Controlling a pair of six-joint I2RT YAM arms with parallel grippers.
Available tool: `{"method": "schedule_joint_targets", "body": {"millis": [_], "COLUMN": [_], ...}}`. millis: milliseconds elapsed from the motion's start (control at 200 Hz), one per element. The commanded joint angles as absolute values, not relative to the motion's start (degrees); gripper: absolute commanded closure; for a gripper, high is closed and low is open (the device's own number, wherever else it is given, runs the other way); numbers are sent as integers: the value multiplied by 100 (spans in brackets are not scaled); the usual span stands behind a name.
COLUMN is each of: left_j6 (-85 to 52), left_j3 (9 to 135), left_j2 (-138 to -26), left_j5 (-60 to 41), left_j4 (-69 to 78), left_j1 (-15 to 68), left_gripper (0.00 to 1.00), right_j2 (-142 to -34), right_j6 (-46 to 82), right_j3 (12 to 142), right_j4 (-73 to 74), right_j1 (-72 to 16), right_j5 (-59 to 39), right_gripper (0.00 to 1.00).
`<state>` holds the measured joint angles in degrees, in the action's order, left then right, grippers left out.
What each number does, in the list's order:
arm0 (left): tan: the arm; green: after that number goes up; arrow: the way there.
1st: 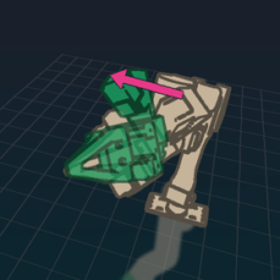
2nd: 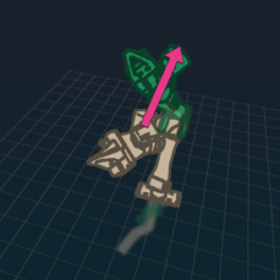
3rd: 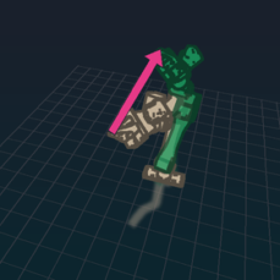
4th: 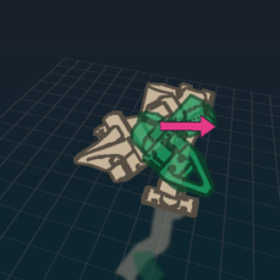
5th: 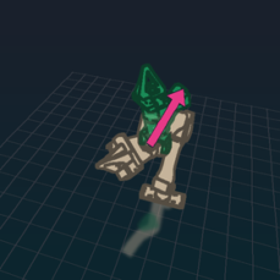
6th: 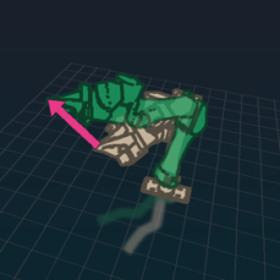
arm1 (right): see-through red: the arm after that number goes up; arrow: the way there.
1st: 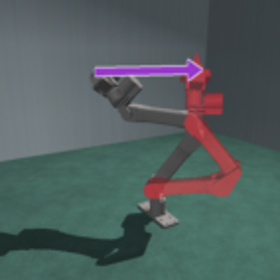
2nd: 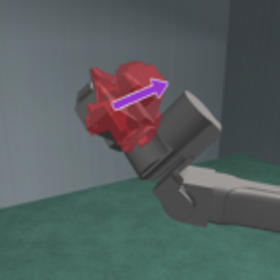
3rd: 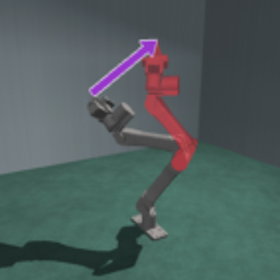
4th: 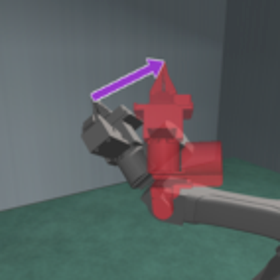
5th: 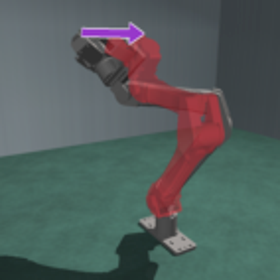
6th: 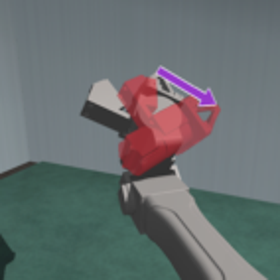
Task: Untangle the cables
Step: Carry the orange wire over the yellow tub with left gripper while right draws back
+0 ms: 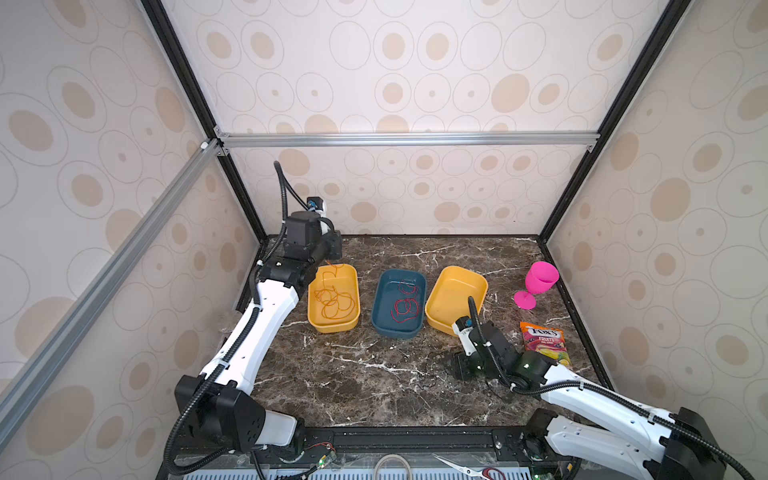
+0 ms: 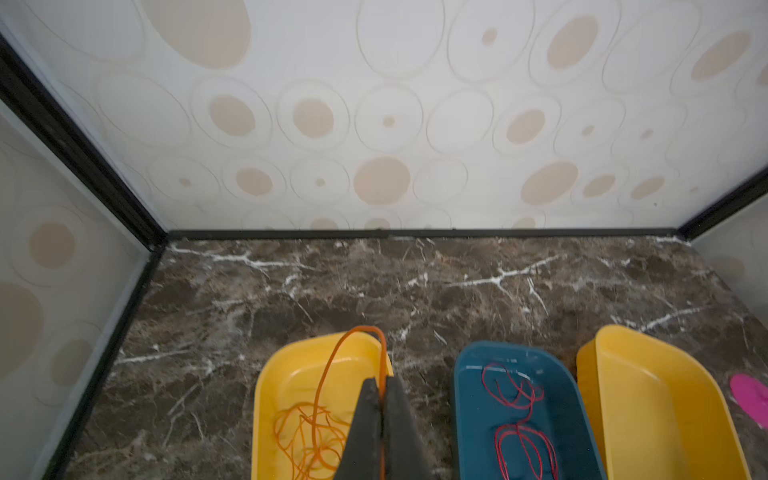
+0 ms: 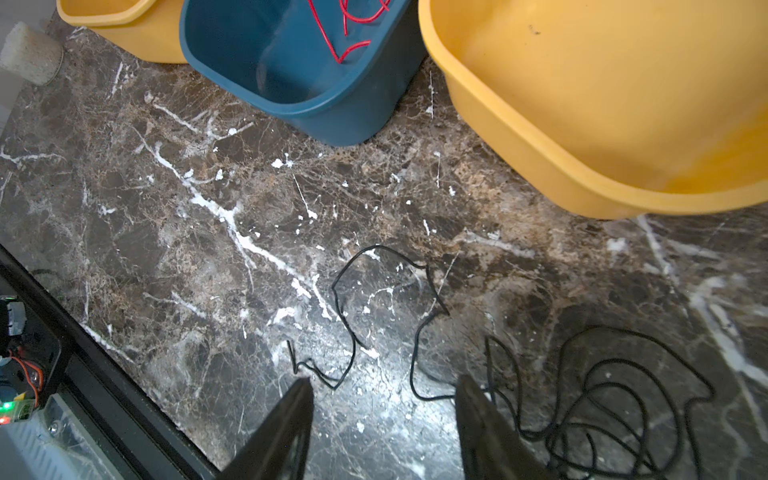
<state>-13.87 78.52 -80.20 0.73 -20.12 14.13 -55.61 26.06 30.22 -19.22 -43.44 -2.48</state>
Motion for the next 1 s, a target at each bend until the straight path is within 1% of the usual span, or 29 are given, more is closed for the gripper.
{"method": "schedule_joint_targets", "body": {"millis": [0,150,230,365,485,635,735,825,995], "left_j6": [-1657,-1861,-1823,-1800,-1904,-2053,-2073,-2053,-1923], "left_j3": [7443,6801,6536,6269,6097,5944,6009,6021,6144], "left_j2": [-7905,-8103,-8359,-8852,-9104,-9380,-9474,-9359,-9038], "left_j5": [-127,-91,92,151,-26,10,50,96,302], "left_j4": [-1380,-1120,-1056,-988,-853,-882,-1042,-1037,-1223], "left_j1": [1371,1225,1195,1157,1143,1124,1107,1107,1107], "left_gripper": [100,100,100,100,100,100,82,68,53], "right_j2": [-5637,-5729,-5755,-5808,-5868,-5881,-5889,-5922,-5894], "right_j6": [2589,2595,2597,2609,2641,2672,2671,2656,2694], "right_j3": [2988,2979,2962,2962,2946,2946,2953,2987,3125], "right_j4": [-1973,-1950,-1942,-2004,-2013,-1998,-2021,-2056,-2256], "right_j1": [-4345,-4346,-4349,-4350,-4351,-4349,-4350,-4348,-4350], "right_j5": [-158,-159,-145,-30,17,52,78,92,176], "right_gripper": [43,43,44,44,44,44,44,44,44]}}
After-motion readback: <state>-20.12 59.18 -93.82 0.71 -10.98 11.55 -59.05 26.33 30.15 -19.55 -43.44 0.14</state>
